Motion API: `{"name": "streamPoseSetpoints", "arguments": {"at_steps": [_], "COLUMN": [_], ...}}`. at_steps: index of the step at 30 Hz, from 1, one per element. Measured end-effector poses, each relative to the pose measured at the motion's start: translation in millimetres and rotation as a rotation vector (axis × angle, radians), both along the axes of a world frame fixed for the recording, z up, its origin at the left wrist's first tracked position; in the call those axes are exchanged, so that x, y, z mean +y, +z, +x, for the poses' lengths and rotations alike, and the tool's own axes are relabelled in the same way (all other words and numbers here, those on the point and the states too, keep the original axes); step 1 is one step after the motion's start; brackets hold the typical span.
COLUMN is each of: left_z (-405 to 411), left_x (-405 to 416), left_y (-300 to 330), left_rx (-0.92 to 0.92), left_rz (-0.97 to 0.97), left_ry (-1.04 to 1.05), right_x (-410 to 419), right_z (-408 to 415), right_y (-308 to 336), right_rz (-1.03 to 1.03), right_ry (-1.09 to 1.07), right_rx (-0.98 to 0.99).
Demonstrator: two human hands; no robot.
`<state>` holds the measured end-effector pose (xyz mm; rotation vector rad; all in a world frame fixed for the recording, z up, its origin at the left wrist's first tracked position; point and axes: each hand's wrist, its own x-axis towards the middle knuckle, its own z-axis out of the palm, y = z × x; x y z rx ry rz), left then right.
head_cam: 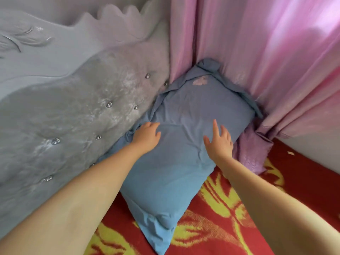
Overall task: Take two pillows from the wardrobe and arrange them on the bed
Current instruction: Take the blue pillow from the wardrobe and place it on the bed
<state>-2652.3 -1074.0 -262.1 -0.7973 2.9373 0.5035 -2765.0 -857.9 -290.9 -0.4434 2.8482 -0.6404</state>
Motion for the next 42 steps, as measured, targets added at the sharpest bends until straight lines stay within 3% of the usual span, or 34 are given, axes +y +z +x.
{"name": "streamPoseSetpoints", "arguments": {"at_steps": [5,12,18,25,29,34,42], "left_z": [-9,32,139,317,377,357,290], "left_x": [37,19,-25,-99,-136,-122,-9], "left_y": [68,122,153,198,213,220,227], "left_rx": [0.128,0.137,0.151,0.185,0.189,0.097,0.135], "left_rz": [-0.151,-0.263,-0.273,-0.353,-0.394,-0.342,-0.308], "left_ry": [-0.070,-0.012,0.074,0.102,0.078,0.000,-0.253], "right_x": [-3,-25,-74,-155,-180,-158,-33], "right_z": [-29,-14,82,230,274,299,305], "right_y": [82,133,178,229,244,258,259], "right_rz": [0.175,0.264,0.253,0.159,0.192,0.146,0.146], "right_ry": [0.286,0.412,0.550,0.552,0.529,0.439,0.263], "right_rx": [0.247,0.273,0.261,0.371,0.396,0.411,0.376]}}
